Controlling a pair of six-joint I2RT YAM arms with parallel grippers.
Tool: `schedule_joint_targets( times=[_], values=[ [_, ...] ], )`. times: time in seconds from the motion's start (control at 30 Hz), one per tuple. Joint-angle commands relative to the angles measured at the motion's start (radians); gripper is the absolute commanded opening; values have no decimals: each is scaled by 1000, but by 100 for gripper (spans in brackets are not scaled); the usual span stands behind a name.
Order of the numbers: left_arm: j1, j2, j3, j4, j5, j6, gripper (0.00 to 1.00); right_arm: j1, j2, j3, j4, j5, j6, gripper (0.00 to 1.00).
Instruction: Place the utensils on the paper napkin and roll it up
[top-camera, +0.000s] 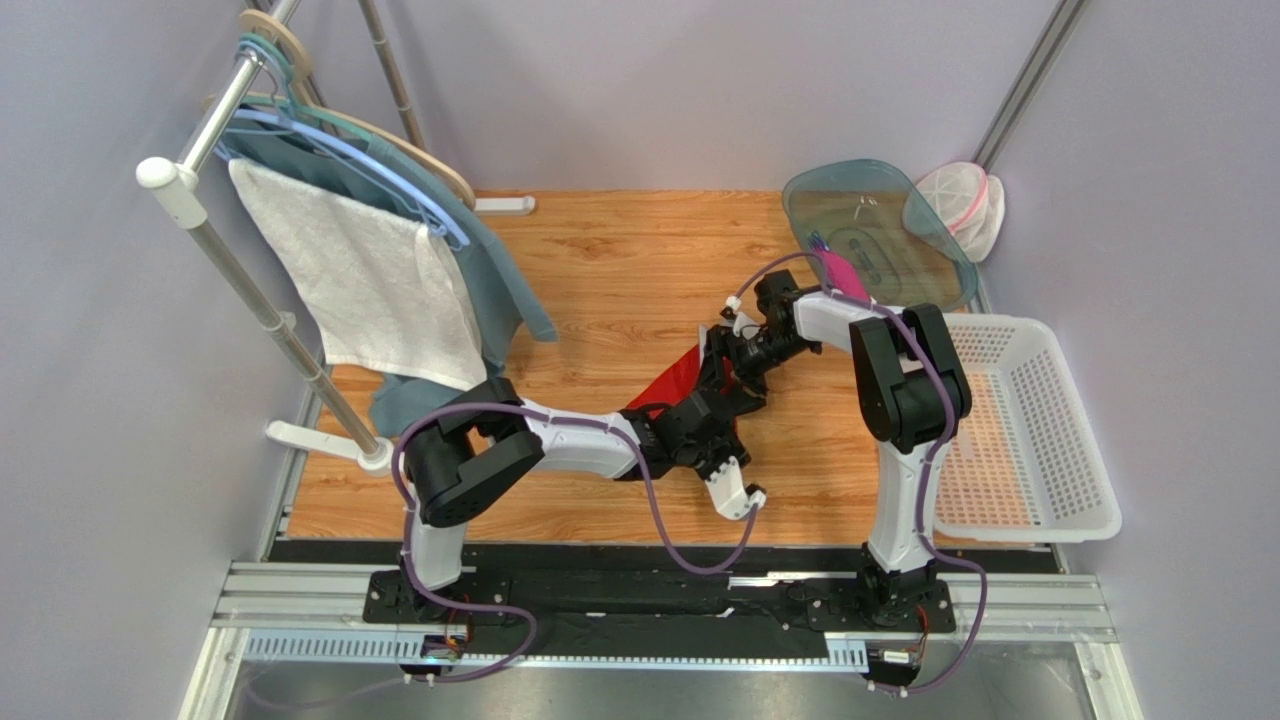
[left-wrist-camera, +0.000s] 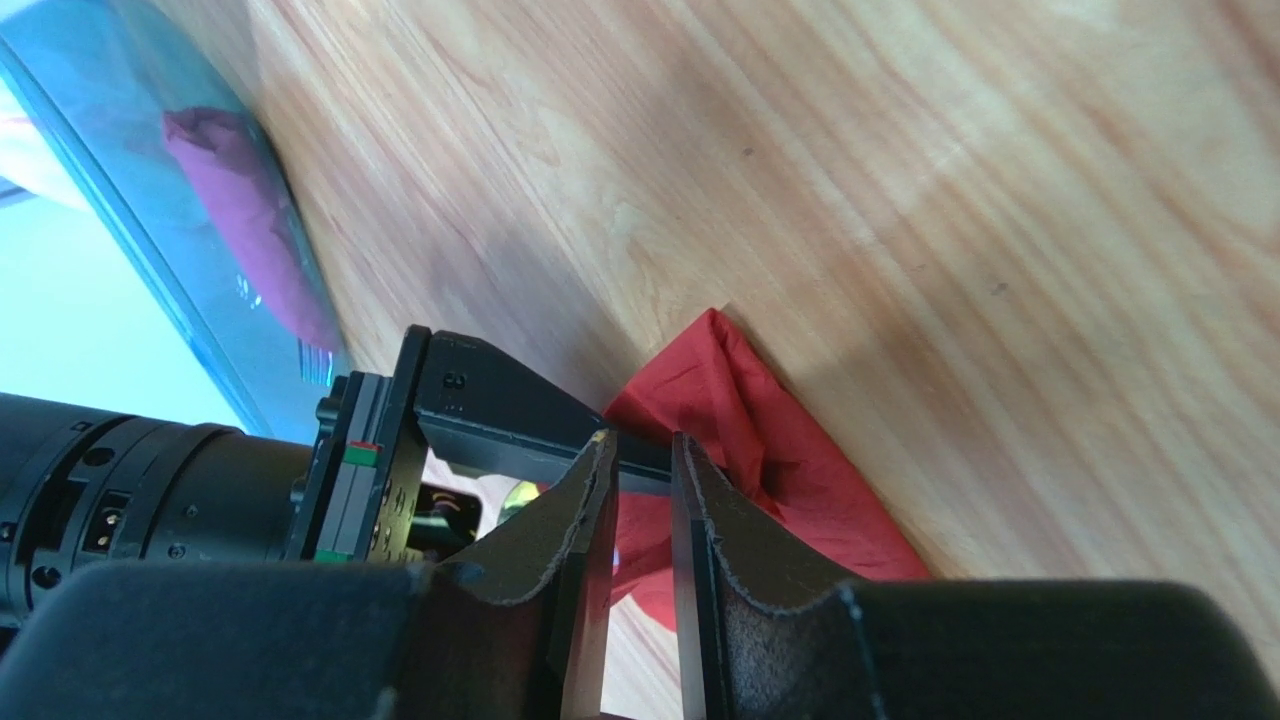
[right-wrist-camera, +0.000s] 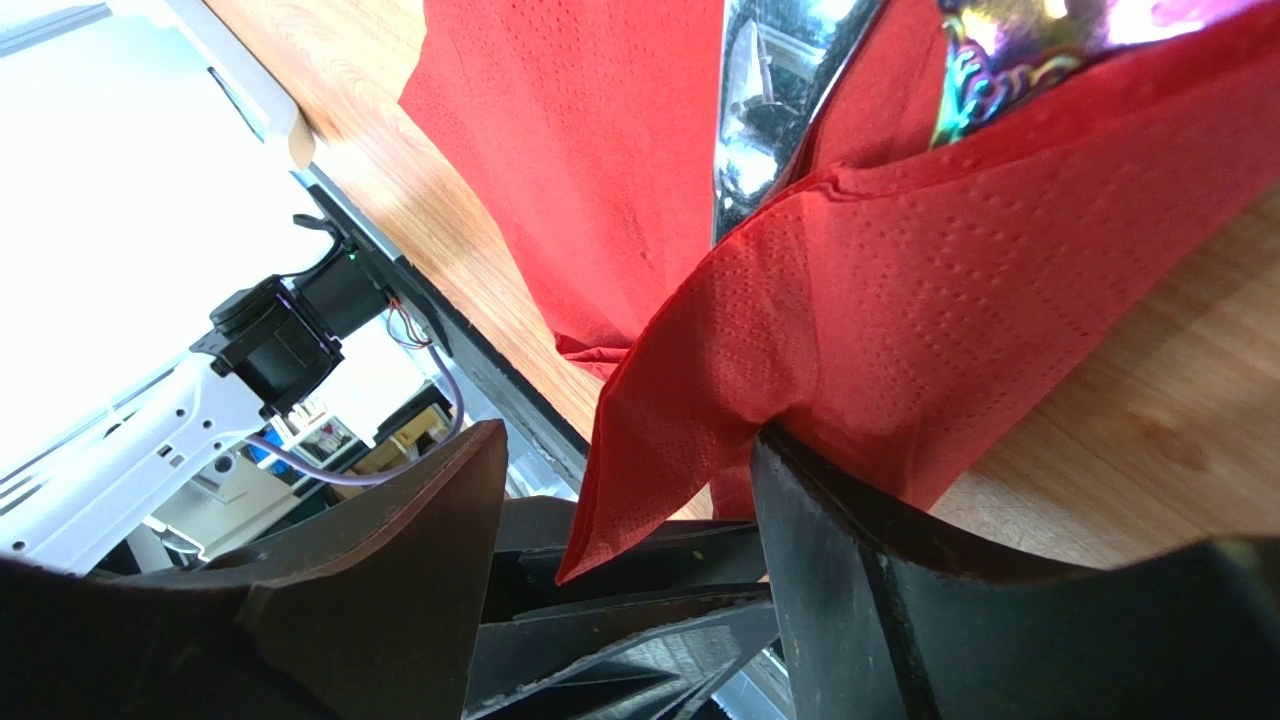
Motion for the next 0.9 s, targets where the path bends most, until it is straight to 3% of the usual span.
schedule_joint_targets(
  times=[0.0, 0.47, 0.87],
  values=[
    [-8, 7, 55, -6, -57, 31, 27, 5, -10, 19, 1, 5, -10, 66],
    [-9, -2, 48, -159, -126, -47, 22, 5, -55, 54, -45, 4, -20, 65],
    [-9, -28, 20, -190, -125, -119, 21, 5, -74, 73, -59, -11, -17, 60]
  ],
)
